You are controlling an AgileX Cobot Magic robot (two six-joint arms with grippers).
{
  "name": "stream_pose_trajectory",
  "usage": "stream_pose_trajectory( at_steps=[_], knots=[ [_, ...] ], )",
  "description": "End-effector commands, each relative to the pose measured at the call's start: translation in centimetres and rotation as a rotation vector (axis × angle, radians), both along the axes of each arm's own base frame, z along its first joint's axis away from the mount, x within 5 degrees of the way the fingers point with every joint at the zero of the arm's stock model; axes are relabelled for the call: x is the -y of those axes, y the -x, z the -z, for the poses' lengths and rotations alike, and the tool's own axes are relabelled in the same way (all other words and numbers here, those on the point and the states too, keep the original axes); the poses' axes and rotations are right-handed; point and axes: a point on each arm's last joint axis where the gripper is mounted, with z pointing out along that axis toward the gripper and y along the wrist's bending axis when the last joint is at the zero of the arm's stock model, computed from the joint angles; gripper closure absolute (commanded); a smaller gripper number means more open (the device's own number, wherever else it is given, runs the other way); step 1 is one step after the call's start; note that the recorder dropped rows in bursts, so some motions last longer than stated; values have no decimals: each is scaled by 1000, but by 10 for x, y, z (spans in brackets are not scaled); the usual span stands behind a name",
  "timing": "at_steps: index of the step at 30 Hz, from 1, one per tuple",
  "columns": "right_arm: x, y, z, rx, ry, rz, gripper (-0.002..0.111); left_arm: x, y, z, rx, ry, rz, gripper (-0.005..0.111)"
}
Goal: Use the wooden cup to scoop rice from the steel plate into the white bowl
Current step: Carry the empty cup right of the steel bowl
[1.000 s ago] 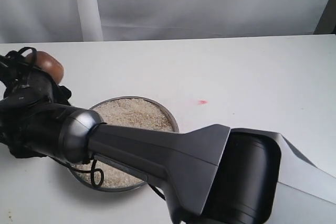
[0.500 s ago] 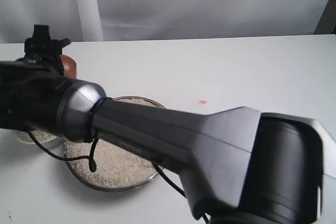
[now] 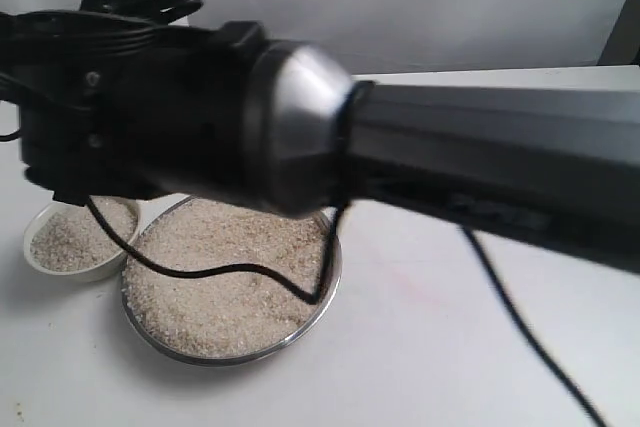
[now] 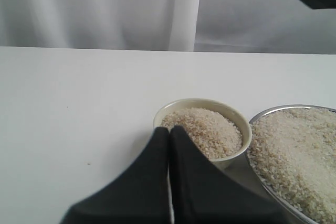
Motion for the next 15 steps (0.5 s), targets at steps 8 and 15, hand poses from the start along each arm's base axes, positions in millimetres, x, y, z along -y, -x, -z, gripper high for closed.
stream_pose_trajectory(
  at_steps=[8,15],
  knots=[
    [127,21,-28,-76,-178,14,108,0,0,-3,19,7,3,107],
    [200,32,-20,-158,-348,49,108,0,0,-3,19,7,3,107]
  ],
)
